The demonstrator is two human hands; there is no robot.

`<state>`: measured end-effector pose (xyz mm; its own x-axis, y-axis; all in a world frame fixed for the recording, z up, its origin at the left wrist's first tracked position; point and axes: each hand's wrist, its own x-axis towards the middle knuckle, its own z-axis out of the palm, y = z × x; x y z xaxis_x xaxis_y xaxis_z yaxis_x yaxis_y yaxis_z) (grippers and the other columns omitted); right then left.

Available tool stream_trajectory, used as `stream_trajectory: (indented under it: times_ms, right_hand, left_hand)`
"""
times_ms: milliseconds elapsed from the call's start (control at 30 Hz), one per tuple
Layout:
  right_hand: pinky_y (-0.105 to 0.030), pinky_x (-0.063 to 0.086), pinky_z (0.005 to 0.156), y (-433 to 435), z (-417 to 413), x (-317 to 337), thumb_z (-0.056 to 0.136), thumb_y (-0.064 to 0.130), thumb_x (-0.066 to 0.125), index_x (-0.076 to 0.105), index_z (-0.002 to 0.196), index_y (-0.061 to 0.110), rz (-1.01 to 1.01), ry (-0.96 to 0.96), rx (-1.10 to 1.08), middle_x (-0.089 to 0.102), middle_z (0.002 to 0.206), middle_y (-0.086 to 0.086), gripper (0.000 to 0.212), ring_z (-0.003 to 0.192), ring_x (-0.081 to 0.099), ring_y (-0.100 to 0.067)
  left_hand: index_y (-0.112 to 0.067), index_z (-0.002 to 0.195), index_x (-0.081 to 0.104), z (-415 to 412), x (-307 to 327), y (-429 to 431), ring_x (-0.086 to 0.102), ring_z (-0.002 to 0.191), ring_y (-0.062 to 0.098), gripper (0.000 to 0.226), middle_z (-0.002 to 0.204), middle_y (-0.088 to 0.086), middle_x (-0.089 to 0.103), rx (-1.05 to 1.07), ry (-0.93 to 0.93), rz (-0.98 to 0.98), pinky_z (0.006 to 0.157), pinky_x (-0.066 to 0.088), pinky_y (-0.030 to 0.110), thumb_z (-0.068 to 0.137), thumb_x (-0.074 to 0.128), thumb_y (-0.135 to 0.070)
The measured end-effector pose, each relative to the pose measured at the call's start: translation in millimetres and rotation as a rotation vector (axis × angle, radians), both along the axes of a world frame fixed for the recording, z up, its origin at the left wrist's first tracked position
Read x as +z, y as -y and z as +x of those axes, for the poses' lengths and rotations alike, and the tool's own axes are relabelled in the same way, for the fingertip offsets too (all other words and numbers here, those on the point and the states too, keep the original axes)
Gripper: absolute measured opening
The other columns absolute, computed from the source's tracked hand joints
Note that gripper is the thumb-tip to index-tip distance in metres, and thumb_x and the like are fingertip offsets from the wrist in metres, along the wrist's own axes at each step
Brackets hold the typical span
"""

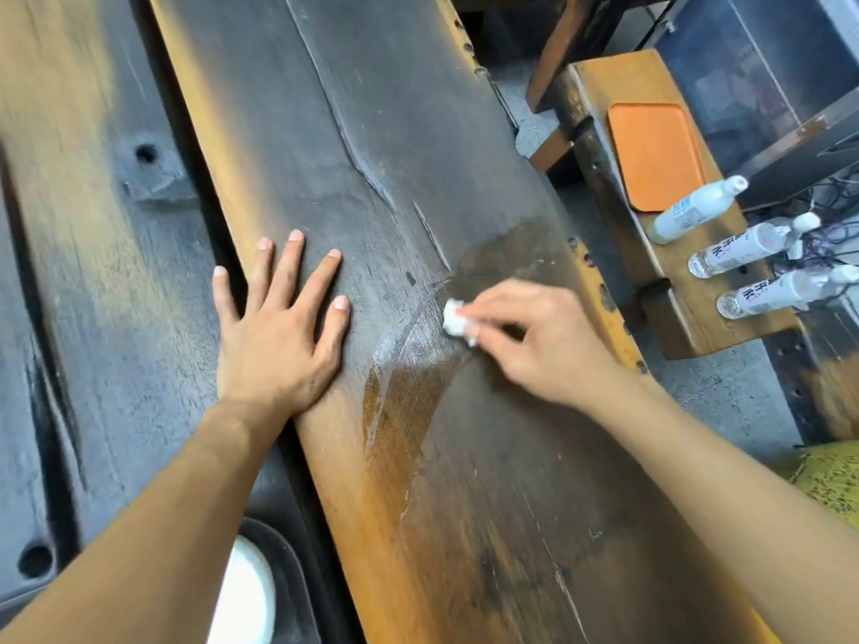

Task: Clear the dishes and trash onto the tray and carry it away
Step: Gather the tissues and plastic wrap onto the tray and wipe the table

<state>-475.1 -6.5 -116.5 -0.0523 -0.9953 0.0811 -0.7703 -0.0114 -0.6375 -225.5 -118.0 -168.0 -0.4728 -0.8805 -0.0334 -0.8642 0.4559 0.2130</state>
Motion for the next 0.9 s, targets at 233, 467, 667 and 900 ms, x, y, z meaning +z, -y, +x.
stream_trajectory:
  times_ms: [233, 467, 667, 900]
  right_hand:
    - [-0.028, 0.052, 0.085, 22.4, -86.1, -6.1, 0.088, 0.028, 0.070, 0.078, 0.104, 0.026, 0.099, -0.161, -0.514, 0.075, 0.098, -0.001, 0.018, 0.077, 0.069, -0.018]
    - [-0.031, 0.052, 0.080, -23.1, 10.6, -9.8, 0.086, 0.010, 0.073, 0.078, 0.099, 0.011, 0.032, -0.087, 0.186, 0.073, 0.095, -0.002, 0.014, 0.083, 0.066, -0.021]
    - [-0.038, 0.054, 0.084, 41.0, -37.3, -6.4, 0.089, 0.025, 0.069, 0.080, 0.101, 0.021, -0.016, -0.075, -0.394, 0.075, 0.093, -0.003, 0.016, 0.080, 0.070, -0.024]
    - [-0.032, 0.049, 0.080, 33.9, 30.0, -25.6, 0.090, 0.017, 0.066, 0.079, 0.099, 0.012, -0.083, -0.182, -0.009, 0.073, 0.091, -0.006, 0.017, 0.078, 0.065, -0.030]
  left_hand:
    - [-0.039, 0.154, 0.027, 0.3, -0.3, 0.0, 0.006, 0.154, 0.025, 0.056, 0.167, -0.002, 0.014, -0.001, 0.001, 0.006, 0.119, 0.002, 0.061, 0.099, 0.025, -0.054]
    - [-0.038, 0.154, 0.027, 0.8, -0.9, -0.1, 0.006, 0.154, 0.025, 0.056, 0.167, -0.002, 0.015, 0.000, 0.006, 0.003, 0.119, 0.002, 0.062, 0.100, 0.025, -0.054]
    - [-0.038, 0.154, 0.027, 0.9, -2.0, 1.0, 0.006, 0.154, 0.024, 0.055, 0.167, -0.002, 0.015, -0.006, -0.001, -0.001, 0.119, 0.001, 0.062, 0.101, 0.024, -0.051]
    - [-0.039, 0.156, 0.022, 5.0, 1.2, 1.8, 0.003, 0.154, 0.025, 0.059, 0.167, -0.004, 0.010, -0.039, 0.026, 0.045, 0.118, -0.001, 0.063, 0.098, 0.023, -0.050]
